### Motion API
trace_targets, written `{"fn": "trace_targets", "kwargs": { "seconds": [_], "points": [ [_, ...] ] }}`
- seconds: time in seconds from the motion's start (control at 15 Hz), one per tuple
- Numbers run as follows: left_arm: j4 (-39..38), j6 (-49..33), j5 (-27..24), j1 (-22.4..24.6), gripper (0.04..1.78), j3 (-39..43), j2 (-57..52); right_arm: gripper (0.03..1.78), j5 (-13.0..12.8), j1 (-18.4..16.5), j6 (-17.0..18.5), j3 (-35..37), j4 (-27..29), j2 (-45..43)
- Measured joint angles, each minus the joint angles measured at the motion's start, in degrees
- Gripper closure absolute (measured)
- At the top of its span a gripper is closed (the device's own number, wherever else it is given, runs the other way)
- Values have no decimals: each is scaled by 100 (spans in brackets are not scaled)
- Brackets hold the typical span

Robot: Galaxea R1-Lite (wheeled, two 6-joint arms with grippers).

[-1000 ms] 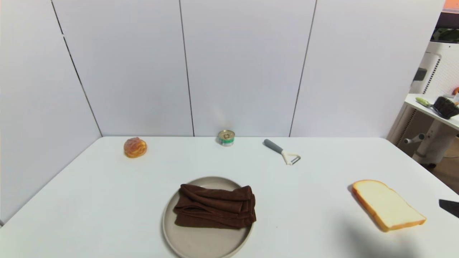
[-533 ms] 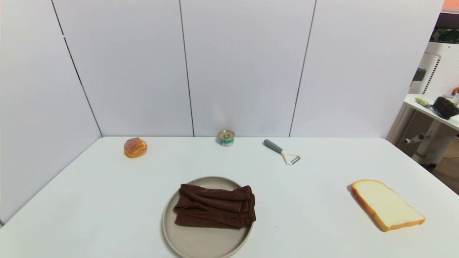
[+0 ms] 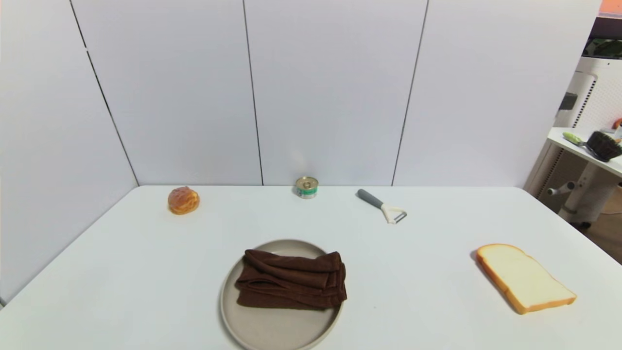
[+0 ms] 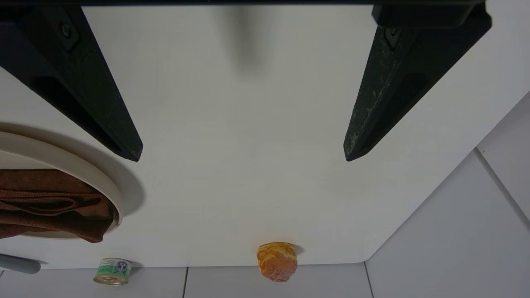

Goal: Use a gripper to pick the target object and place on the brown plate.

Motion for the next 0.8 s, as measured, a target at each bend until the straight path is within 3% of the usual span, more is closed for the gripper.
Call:
{"fn": "trace_targets", "kwargs": {
  "seconds": [0.2,0.4,0.8],
  "points": [
    [-2,0,0,0,7,0,0,12,0,6,48,5,18,-105],
    [-2,0,0,0,7,0,0,12,-5,9,339,5,5,-118],
    [-2,2,0,0,7,0,0,12,-11,9,360,7,2,-121]
  ]
}}
